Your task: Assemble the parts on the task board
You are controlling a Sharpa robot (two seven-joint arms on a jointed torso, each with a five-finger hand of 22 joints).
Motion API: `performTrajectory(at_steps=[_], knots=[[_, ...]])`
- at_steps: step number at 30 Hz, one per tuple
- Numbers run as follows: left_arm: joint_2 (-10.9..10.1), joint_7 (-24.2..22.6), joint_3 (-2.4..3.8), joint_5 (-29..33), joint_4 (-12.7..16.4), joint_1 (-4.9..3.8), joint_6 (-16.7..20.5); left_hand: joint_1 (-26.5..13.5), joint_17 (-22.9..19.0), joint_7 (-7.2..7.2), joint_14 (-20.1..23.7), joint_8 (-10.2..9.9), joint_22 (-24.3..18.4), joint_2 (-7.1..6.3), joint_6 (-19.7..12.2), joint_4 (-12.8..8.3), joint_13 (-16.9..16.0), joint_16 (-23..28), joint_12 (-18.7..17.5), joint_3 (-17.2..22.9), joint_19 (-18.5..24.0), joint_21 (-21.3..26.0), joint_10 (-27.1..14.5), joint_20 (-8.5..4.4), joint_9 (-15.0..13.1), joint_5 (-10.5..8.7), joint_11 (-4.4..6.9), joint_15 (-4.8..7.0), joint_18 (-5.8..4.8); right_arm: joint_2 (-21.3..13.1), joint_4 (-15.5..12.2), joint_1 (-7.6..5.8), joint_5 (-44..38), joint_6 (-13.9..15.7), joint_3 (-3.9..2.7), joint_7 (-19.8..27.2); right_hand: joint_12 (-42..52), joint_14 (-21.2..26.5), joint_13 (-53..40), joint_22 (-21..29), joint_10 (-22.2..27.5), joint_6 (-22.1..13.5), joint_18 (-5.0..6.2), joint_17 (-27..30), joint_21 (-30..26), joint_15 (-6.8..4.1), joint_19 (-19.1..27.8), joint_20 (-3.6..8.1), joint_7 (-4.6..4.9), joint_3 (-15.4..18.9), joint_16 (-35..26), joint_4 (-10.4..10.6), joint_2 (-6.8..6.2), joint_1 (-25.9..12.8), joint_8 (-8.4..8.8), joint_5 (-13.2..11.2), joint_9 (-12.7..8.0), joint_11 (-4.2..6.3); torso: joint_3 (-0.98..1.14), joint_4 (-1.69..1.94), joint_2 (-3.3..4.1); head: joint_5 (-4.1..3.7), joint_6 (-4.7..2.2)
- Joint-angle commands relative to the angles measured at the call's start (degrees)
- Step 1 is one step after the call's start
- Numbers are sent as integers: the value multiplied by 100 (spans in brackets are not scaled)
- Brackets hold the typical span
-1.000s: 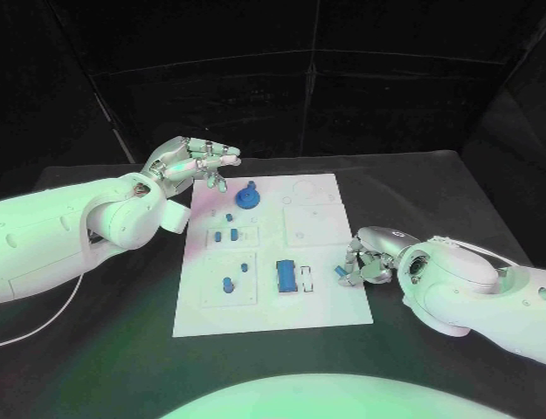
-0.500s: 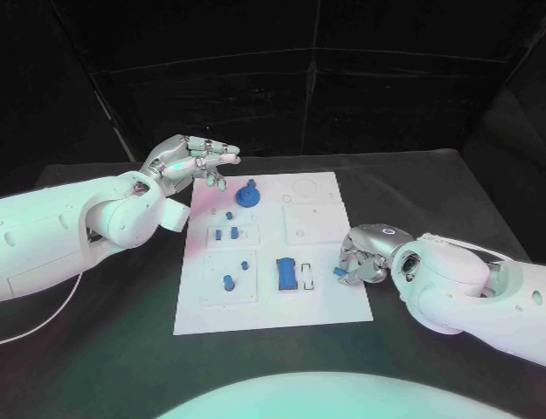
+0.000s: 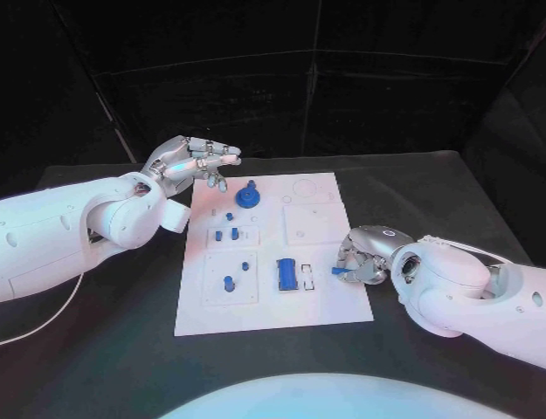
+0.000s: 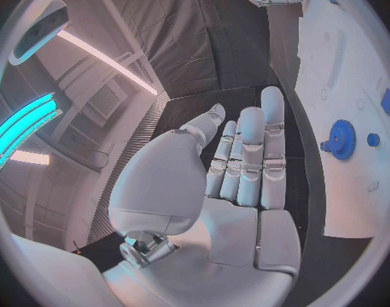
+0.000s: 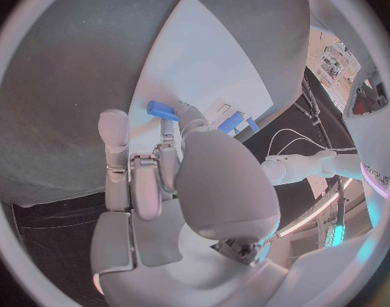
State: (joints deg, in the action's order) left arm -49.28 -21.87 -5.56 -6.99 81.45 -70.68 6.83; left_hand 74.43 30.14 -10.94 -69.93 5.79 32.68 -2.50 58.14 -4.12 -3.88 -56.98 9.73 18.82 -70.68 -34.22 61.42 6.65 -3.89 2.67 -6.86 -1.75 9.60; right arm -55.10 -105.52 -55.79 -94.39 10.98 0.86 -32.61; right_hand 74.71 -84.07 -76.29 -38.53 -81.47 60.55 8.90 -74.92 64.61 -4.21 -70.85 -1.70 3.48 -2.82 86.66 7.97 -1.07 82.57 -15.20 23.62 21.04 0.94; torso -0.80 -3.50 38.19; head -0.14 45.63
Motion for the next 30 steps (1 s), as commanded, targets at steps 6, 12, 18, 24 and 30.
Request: performTrajectory(at_steps=[6, 12, 18, 24, 30], knots=[[1, -35, 4, 19, 11, -8, -41, -39, -5, -8, 45, -36, -8, 3, -50, 23, -9, -22, 36, 13, 13, 34, -43, 46, 0, 5, -2, 8, 77, 8, -72, 22, 522, 468, 23, -95, 53, -468, 80, -48, -69, 84, -54, -902, 53, -48, -58, 7, -10, -505, 51, 177, 35, -171, -11, -20, 71, 13, -1, 0, 6, 29, -4], [9, -36, 4, 19, 6, -8, -45, -39, -5, -8, 45, -36, -8, 3, -50, 23, -9, -22, 36, 13, 13, 34, -43, 46, 0, 5, -2, 8, 77, 35, -155, 21, 733, 861, 22, -72, 65, -471, 63, -62, -85, 115, -56, -918, 59, -50, -64, 6, -18, -768, 57, 274, -159, -389, 1, -141, 94, 17, -4, -2, 2, 33, -5], [11, -35, 4, 19, 8, -8, -49, -31, -7, -8, 48, -35, -11, 5, -51, 18, -10, -24, 39, 18, 13, 37, -46, 47, 0, 5, -1, 8, 78, 153, -163, 20, 929, 1173, 21, -5, 103, -486, 28, -144, -122, 191, -66, -988, 101, -54, -101, 10, -28, -830, 90, 396, -323, -636, -5, -406, 114, 22, -2, 2, 11, 44, -4], [7, -28, 4, 19, 11, -8, -52, -24, -8, -7, 49, -34, -12, 5, -52, 14, -10, -25, 40, 21, 13, 38, -48, 46, 0, 5, -1, 9, 78, 268, -114, 20, 1130, 1223, 21, -9, 135, -493, -3, -191, -156, 299, -71, -1024, 127, -76, -126, 25, -69, -824, 106, 460, -395, -772, -49, -283, 151, 53, -4, -3, 11, 64, 4], [14, -18, 4, 19, 20, -8, -65, -24, -8, -7, 49, -34, -12, 5, -52, 14, -10, -25, 40, 21, 13, 38, -48, 46, 0, 5, -1, 9, 78, 405, -4, 20, 1307, 1054, 21, -51, 160, -494, -32, -202, -181, 352, -73, -1033, 132, -92, -134, 42, -88, -767, 110, 528, -434, -908, -77, -93, 186, 70, -5, -2, 12, 64, 1]])
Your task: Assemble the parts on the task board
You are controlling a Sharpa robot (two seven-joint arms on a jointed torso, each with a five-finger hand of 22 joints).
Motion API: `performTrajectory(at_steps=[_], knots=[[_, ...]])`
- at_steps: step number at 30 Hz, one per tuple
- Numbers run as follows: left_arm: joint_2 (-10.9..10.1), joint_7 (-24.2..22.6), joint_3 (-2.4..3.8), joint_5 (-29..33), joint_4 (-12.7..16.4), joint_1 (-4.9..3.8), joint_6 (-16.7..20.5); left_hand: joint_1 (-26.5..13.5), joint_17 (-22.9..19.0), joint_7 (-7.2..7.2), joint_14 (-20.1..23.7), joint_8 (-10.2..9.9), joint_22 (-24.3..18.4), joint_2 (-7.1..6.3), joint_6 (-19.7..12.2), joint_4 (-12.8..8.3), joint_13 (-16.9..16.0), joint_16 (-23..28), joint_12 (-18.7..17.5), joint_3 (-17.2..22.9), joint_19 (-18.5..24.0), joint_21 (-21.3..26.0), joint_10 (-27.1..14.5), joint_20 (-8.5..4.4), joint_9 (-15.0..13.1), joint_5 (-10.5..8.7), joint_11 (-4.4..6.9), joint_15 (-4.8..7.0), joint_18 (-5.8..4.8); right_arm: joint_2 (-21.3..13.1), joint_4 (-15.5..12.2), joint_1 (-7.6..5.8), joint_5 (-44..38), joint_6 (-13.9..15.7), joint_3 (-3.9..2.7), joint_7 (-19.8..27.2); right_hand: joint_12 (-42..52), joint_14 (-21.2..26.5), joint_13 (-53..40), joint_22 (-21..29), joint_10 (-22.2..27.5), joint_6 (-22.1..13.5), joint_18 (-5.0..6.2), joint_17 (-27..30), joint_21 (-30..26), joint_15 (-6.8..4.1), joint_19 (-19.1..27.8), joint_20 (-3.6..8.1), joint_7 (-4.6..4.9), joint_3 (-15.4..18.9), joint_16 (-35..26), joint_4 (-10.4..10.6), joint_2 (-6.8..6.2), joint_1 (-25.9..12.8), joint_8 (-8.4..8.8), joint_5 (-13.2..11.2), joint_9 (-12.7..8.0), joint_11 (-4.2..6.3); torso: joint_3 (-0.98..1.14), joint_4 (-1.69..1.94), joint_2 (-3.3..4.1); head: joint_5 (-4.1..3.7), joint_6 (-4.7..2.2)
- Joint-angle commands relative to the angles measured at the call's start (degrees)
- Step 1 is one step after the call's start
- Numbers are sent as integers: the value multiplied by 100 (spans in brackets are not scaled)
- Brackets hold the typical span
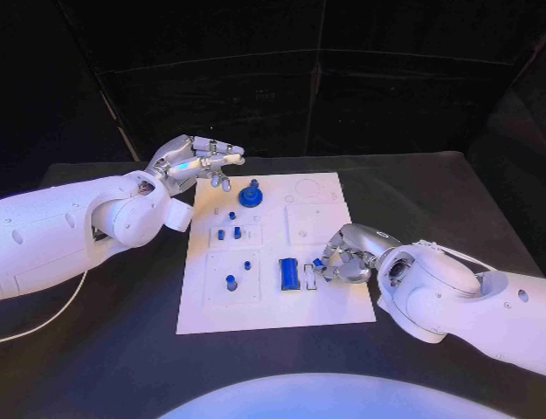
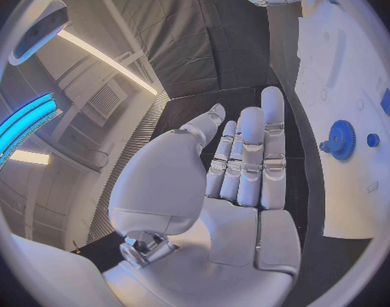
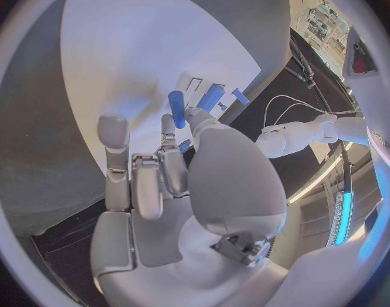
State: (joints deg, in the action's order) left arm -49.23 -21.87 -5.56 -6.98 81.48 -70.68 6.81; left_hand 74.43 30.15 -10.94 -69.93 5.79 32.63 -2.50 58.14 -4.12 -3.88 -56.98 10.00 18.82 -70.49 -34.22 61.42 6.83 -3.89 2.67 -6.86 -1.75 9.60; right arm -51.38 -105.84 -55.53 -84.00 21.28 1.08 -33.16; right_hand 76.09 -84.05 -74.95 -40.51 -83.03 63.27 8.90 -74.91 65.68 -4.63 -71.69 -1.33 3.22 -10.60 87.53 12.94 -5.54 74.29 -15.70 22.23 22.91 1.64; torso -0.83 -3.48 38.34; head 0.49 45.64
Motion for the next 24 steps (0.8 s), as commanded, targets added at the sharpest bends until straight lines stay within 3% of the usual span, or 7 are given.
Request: performTrajectory(at_steps=[1, 7, 24], knots=[[9, -17, 4, 19, 17, -8, -65, -24, -9, -7, 50, -35, -7, 5, -52, 13, -10, -25, 14, 21, -5, 39, -48, 28, 0, 5, -1, 9, 79, 56, 43, -6, 288, -12, -1, 1, 21, -497, -167, -6, -28, 88, -73, -1037, 26, -53, -50, 8, -66, 27, 24, 46, 10, -107, -32, 102, 7, 3, -1, -3, -3, 2, 3], [15, -13, 4, 19, 15, -8, -72, -24, -9, -7, 50, -35, -7, 5, -52, 13, -10, -25, 14, 21, -5, 39, -48, 28, 0, 5, -1, 9, 79, 174, 108, -6, 339, -206, -1, 14, -74, -500, -75, -27, 2, 136, -76, -1053, 35, -66, -59, 18, -89, 80, 31, 91, 33, -179, -66, 235, 45, 22, 4, -9, 0, 18, 10], [20, 14, 4, 19, 19, -8, -90, -19, -11, -9, 53, -34, -9, 2, -54, 8, -10, -27, 16, 23, -5, 41, -52, 28, -1, 5, -2, 9, 79, 359, 233, -5, 319, -411, -1, 32, -78, -501, -71, -31, -4, 150, -76, -1057, 37, -72, -60, 23, -99, 98, 32, 101, 43, -194, -80, 260, 61, 31, 3, -10, -6, 15, 48]])
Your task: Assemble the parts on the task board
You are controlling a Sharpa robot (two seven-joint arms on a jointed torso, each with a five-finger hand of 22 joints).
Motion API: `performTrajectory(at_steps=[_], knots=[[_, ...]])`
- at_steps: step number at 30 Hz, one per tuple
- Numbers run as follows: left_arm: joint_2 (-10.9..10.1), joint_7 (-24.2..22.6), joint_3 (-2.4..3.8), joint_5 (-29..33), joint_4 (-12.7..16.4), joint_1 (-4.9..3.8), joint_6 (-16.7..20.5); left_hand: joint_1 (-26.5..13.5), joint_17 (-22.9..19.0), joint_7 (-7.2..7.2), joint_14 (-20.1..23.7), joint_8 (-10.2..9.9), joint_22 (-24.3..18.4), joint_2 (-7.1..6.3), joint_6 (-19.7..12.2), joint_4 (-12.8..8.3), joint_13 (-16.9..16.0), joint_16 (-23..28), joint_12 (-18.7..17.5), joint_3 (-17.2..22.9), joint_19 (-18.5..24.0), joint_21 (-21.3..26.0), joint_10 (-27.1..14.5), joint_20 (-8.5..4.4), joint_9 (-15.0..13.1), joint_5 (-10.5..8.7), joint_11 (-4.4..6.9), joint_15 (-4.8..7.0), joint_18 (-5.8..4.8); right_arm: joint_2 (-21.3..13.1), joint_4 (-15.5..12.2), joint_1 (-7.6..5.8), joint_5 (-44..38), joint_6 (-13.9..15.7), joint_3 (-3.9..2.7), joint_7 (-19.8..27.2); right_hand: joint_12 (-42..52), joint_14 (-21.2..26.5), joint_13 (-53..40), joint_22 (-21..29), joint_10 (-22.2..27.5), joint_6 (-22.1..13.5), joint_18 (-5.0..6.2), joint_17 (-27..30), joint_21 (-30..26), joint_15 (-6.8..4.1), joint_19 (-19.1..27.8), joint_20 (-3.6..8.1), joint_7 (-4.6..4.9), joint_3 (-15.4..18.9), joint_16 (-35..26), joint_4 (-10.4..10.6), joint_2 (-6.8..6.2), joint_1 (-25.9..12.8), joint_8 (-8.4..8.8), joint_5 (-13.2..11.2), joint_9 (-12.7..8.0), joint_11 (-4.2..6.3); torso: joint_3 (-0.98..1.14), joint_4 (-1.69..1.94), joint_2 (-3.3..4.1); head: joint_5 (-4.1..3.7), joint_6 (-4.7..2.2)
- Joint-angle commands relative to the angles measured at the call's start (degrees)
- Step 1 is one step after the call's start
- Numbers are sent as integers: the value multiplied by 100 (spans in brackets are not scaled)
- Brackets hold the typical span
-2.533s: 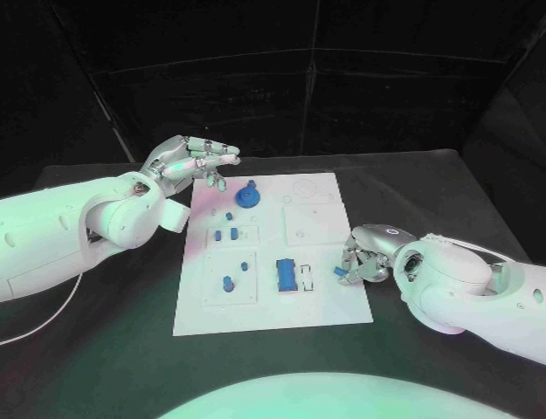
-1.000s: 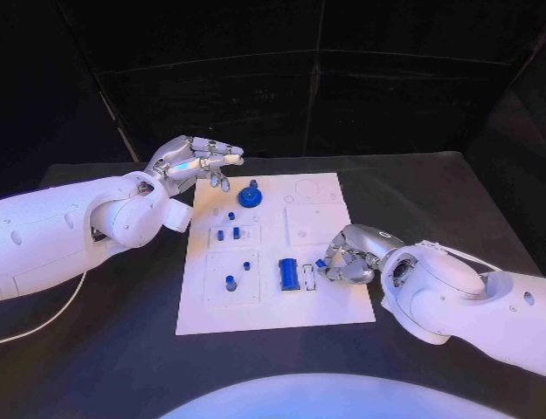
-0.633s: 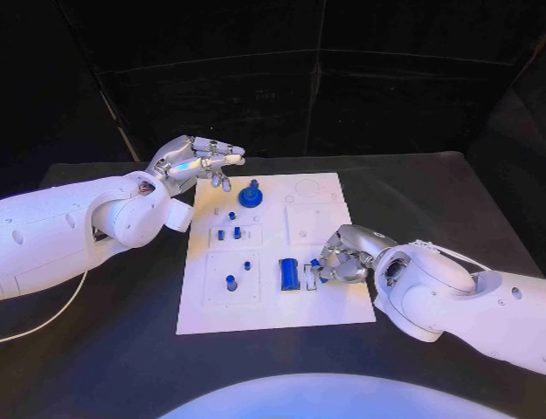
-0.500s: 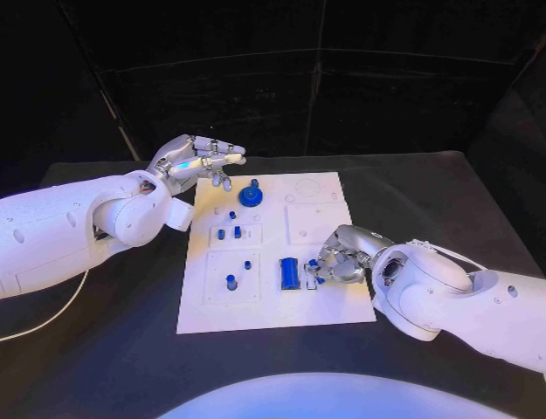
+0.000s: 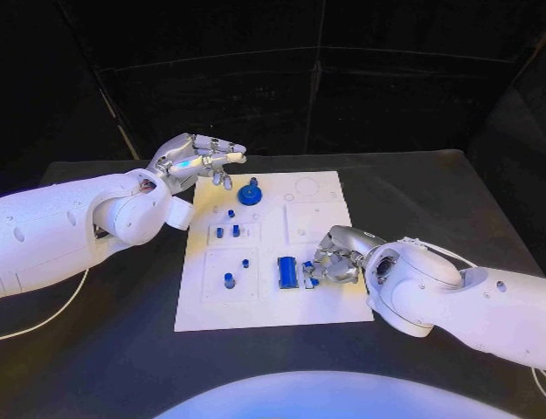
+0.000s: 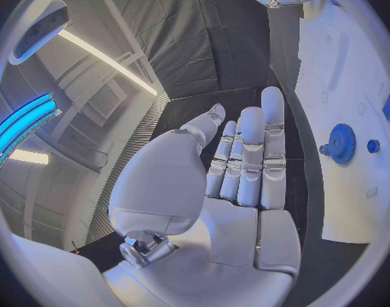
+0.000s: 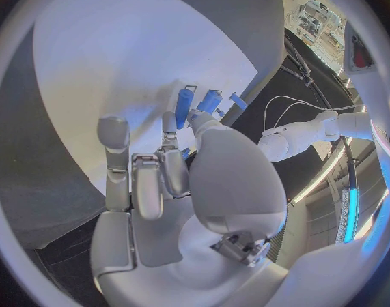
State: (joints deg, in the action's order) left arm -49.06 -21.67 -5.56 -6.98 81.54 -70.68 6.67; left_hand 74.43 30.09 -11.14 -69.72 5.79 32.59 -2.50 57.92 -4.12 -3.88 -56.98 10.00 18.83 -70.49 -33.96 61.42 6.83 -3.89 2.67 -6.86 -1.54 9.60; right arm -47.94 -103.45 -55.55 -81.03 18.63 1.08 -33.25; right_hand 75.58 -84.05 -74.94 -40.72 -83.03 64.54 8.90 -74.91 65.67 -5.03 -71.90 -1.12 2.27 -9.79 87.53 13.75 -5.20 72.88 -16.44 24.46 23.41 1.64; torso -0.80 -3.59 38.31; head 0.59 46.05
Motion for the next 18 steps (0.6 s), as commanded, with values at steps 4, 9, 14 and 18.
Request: performTrajectory(at_steps=[4, 9, 14, 18], knots=[[1, -5, 4, 19, 16, -8, -79, -19, -5, 12, 31, -34, -5, 2, -33, 8, -10, -27, 16, 23, -5, 15, -52, 28, -1, 5, -2, -12, 79, 19, 8, -3, 21, -164, 0, 39, -32, -501, -67, -14, -7, 25, -77, -1060, 38, -36, -40, 6, -6, 49, 34, 41, 8, -88, -13, 21, 24, 33, -2, -2, -4, 7, 11], [-1, -2, 4, 19, 18, -8, -83, -19, -5, 12, 31, -34, -5, 2, -33, 8, -10, -27, 16, 23, -5, 15, -52, 28, -1, 5, -2, -12, 79, 29, 15, -3, 20, -161, 0, 39, -47, -500, -54, -8, -10, 23, -78, -1054, 33, -33, -36, 9, 2, 179, 30, 122, -24, -222, -22, -19, 49, 28, 0, 2, -1, 3, 11], [-6, 2, 4, 19, 22, -8, -81, -19, -5, 12, 31, -34, -5, 2, -33, 8, -10, -27, 16, 23, -5, 15, -52, 28, -1, 5, -2, -12, 79, 39, 18, -4, 20, -135, 0, 40, -56, -497, -48, 6, -16, 24, -78, -1046, 20, -20, -26, 1, 14, 519, 25, 267, -69, -498, -30, -581, 89, 14, -1, 2, -3, 6, 10], [-9, 4, 4, 19, 25, -9, -81, -19, -5, 12, 31, -34, -5, 2, -33, 8, -10, -27, 16, 23, -5, 15, -52, 28, -1, 5, -2, -12, 79, 40, 19, -4, 20, -101, 0, 43, -61, -497, -48, 16, -17, 11, -74, -1043, 9, -20, -19, -3, 16, 751, 22, 277, 12, -633, -23, -1015, 116, 12, 0, 1, -2, 8, 9]])
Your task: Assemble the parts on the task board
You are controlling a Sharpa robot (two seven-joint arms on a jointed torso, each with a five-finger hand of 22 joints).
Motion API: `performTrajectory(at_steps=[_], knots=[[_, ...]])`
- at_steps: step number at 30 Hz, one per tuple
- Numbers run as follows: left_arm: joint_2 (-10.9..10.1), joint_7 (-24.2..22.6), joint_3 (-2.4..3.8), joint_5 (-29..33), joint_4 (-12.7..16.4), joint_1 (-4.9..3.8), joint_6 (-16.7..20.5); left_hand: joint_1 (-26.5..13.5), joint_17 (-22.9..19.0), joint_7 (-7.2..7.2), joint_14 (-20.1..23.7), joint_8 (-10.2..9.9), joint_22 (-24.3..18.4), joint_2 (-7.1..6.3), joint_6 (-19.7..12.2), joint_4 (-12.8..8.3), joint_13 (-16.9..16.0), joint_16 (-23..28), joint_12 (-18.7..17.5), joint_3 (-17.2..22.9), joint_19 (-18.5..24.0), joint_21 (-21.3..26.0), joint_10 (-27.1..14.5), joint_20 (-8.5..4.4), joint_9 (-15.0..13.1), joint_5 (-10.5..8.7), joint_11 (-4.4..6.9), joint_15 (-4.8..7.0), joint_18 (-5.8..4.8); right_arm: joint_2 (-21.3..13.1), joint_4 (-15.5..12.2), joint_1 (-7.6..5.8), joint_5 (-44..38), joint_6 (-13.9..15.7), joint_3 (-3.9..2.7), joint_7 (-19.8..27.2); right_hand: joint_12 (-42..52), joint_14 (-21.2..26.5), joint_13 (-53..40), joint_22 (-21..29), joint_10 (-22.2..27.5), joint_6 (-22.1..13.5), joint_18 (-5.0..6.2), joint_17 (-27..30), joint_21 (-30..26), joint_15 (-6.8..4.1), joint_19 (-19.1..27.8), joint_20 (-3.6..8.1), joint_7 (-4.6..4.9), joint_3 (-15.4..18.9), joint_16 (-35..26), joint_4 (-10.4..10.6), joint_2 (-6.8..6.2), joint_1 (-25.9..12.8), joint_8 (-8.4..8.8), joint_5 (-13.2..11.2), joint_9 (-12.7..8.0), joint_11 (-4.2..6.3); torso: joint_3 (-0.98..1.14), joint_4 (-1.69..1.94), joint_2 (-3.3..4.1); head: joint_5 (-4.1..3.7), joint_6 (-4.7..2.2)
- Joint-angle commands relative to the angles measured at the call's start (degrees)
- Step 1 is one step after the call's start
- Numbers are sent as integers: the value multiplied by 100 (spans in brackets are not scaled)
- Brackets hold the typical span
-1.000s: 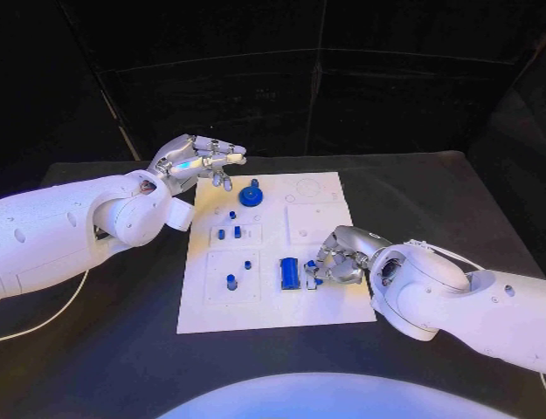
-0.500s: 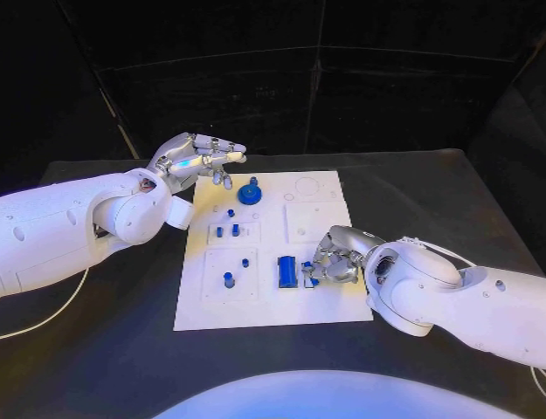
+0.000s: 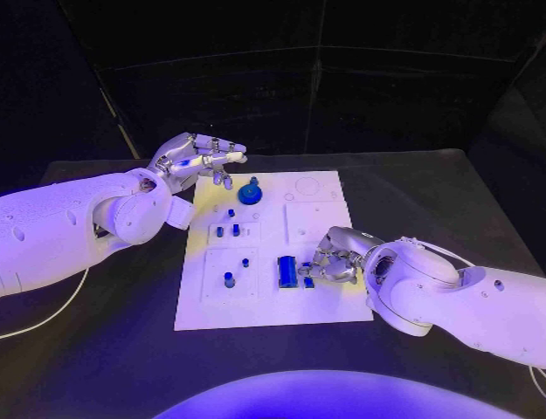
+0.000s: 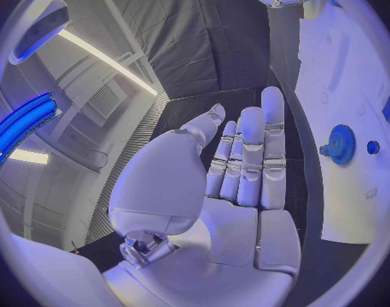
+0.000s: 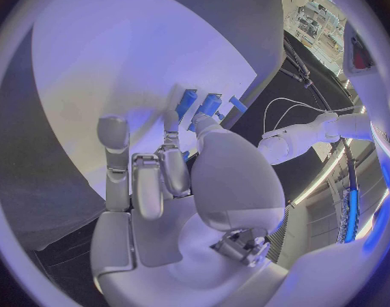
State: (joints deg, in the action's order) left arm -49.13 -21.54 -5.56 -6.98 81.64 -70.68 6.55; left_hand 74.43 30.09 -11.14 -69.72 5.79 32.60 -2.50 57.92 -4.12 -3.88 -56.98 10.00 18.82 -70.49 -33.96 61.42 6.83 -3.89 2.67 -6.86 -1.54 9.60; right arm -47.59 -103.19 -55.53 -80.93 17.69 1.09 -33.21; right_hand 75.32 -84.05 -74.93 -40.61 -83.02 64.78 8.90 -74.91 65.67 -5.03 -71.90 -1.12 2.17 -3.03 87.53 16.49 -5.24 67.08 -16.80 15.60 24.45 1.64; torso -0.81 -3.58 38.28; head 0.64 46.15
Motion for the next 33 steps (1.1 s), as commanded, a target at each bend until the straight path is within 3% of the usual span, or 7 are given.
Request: performTrajectory(at_steps=[1, 5, 13, 16, 18, 23, 33], knots=[[-2, -9, 4, 19, 16, -9, -69, -19, -5, 12, 32, -34, -6, 2, -33, 8, -10, -27, 16, 23, -6, 15, -52, 28, -1, 5, -2, -12, 79, 5, -6, -5, 9, 1, -2, 39, -35, -497, -50, 4, -18, -15, -74, -1042, 8, -20, -19, -3, 25, 124, 22, 4, 33, -76, 15, -195, 17, 11, 1, -1, 2, 2, -2], [-5, -9, 4, 19, 17, -9, -68, -19, -5, 12, 32, -34, -6, 2, -33, 8, -10, -27, 16, 23, -6, 15, -52, 28, -1, 5, -2, -12, 79, -2, -10, -5, 9, 26, -2, 41, -36, -497, -51, 4, -18, -19, -73, -1042, 6, -21, -18, -3, 23, 263, 20, 10, 85, -134, 18, -321, 35, 12, 2, -3, -1, 3, 3], [-12, -9, 4, 19, 21, -9, -65, -19, -5, 12, 32, -34, -6, 2, -33, 8, -10, -27, 16, 23, -6, 15, -52, 28, -1, 5, -2, -12, 79, -72, -43, -5, -11, 200, -2, 154, -35, -497, -54, 8, -19, -24, -71, -1043, 3, -22, -16, -2, 20, 308, 21, -12, 111, -91, 19, -324, 44, 14, 5, -4, -3, -7, 2], [-17, -11, 4, 19, 23, -9, -63, -19, -5, 12, 32, -34, -6, 2, -33, 8, -10, -27, 16, 23, -6, 15, -52, 28, -1, 5, -2, -12, 79, -139, -40, -5, 21, 446, -2, 365, 21, -493, -115, 52, -35, -91, -65, -1027, -25, -19, 5, -1, 41, 354, 11, -146, 97, 208, 56, -41, 51, 0, 0, 0, -9, -19, -16], [-18, -12, 4, 19, 20, -9, -62, -19, -5, 12, 32, -34, -6, 2, -33, 8, -10, -27, 16, 23, -6, 15, -52, 28, -1, 5, -2, -12, 79, -182, -32, -6, 53, 488, -2, 467, 20, -491, -119, 74, -28, -106, -63, -1016, -41, -9, 18, -8, 51, 397, 5, -232, 51, 355, 69, 5, 55, -7, 5, -4, -14, -13, -20], [-21, -10, 4, 19, 19, -9, -60, -19, -5, 12, 32, -34, -6, 2, -33, 8, -10, -27, 16, 23, -6, 15, -52, 28, -1, 5, -2, -12, 79, -265, -18, -6, 162, 378, -2, 706, 4, -486, -114, 108, -6, -116, -57, -993, -71, 11, 44, -28, 73, 563, -9, -371, 16, 587, 94, -307, 65, -29, -1, 3, -2, -20, -20], [-18, -7, 4, 19, 7, -9, -61, -19, -5, 12, 32, -34, -6, 2, -33, 8, -10, -27, 16, 23, -6, 15, -52, 28, -1, 5, -2, -12, 79, -305, -28, -5, 181, 175, -1, 958, 5, -488, -119, 103, -3, -106, -57, -1003, -73, 19, 44, -37, 79, 682, -6, -383, 64, 619, 105, -483, 72, -36, 3, -6, 0, -15, -24]])
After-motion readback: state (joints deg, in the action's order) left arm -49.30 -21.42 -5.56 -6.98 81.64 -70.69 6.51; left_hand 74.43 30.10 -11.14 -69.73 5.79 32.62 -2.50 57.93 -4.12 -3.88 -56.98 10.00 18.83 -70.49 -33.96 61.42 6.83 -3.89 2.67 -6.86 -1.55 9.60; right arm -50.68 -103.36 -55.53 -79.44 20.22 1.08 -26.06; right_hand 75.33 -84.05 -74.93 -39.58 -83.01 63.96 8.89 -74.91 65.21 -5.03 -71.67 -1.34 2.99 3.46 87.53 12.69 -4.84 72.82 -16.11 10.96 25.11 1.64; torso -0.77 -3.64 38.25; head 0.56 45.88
